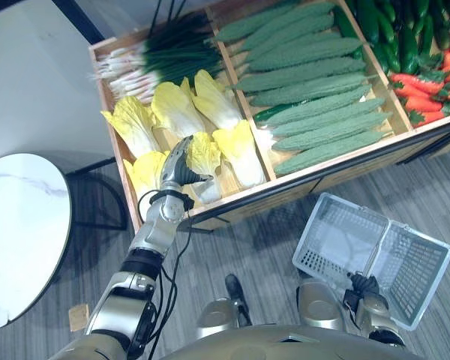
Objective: Pick vegetable in the basket
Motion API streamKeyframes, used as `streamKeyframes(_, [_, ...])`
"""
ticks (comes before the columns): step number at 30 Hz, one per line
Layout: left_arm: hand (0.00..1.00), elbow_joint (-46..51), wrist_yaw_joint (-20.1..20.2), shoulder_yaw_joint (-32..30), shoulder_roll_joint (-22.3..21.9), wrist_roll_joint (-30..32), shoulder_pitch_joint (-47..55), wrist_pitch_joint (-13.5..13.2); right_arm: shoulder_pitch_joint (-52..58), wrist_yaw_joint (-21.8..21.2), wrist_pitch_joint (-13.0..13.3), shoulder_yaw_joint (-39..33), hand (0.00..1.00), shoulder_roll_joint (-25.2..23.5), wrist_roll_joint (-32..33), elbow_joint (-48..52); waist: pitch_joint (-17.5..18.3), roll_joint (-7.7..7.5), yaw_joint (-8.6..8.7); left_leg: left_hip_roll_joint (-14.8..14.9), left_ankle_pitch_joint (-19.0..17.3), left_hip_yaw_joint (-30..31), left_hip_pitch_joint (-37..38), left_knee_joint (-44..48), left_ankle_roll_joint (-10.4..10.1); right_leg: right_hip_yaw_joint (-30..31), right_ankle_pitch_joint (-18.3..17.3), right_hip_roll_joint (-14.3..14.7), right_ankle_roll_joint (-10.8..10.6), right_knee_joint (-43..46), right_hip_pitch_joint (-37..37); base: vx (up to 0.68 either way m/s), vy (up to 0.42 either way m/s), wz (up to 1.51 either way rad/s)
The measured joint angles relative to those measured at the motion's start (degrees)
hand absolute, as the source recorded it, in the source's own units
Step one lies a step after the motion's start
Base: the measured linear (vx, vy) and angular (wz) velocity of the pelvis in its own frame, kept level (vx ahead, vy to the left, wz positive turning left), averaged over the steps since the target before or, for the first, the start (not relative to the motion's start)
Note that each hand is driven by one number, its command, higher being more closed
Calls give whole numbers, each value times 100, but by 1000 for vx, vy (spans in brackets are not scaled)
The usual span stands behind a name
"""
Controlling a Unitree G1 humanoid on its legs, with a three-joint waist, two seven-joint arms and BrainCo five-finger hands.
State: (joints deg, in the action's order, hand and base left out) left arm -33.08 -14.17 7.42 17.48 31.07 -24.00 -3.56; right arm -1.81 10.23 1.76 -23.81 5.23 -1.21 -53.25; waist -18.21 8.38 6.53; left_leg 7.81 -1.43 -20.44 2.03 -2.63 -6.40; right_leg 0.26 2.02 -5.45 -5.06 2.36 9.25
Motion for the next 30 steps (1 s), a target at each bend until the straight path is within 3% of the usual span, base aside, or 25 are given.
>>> streamKeyframes(1, [0, -82, -29, -2, 10, -9, -108, 8, -80, 34, 4, -13, 100, -1, 16, 0, -21, -7, 11, -15, 1, -43, -135, 55, 0, 41, -26, -18, -6, 110, 175, -10, -5, -6])
streamKeyframes(2, [100, -232, -99, 2, 1, -11, -308, -21, -144, 61, 9, -20, 100, 11, 43, 2, -107, -7, -6, -29, 1, -94, -229, 119, 0, 74, -32, -46, -6, 184, 282, -13, -6, -6])
streamKeyframes(7, [100, -887, -368, -16, -15, 2, -971, 0, -491, 165, 112, -20, 100, 61, 112, -3, -540, -25, 20, -87, 5, -172, -339, 191, 6, 234, -32, -83, -14, 381, 526, -32, 1, -11])
streamKeyframes(13, [100, -1005, -474, -371, 120, 2, -1365, 50, -730, 205, 106, 26, 100, 105, 220, -78, -647, -110, -70, -96, 33, -377, -637, 207, 48, 409, 152, -63, -41, 250, 853, -42, -12, -11])
streamKeyframes(21, [100, -1042, -436, -353, 188, -12, -1526, 83, -752, 203, 95, 100, 100, 163, 224, -177, -678, -160, -24, -119, 47, -266, -591, 180, 69, 361, 297, -92, -58, 9, 658, 27, 2, 3])
streamKeyframes(30, [100, 689, -116, -36, 342, -114, -435, 81, -234, 201, 49, 176, 100, 142, 228, 279, -598, -258, 17, -50, 28, -102, -49, 75, 43, -17, 238, -71, -126, -165, -64, 65, -7, 12])
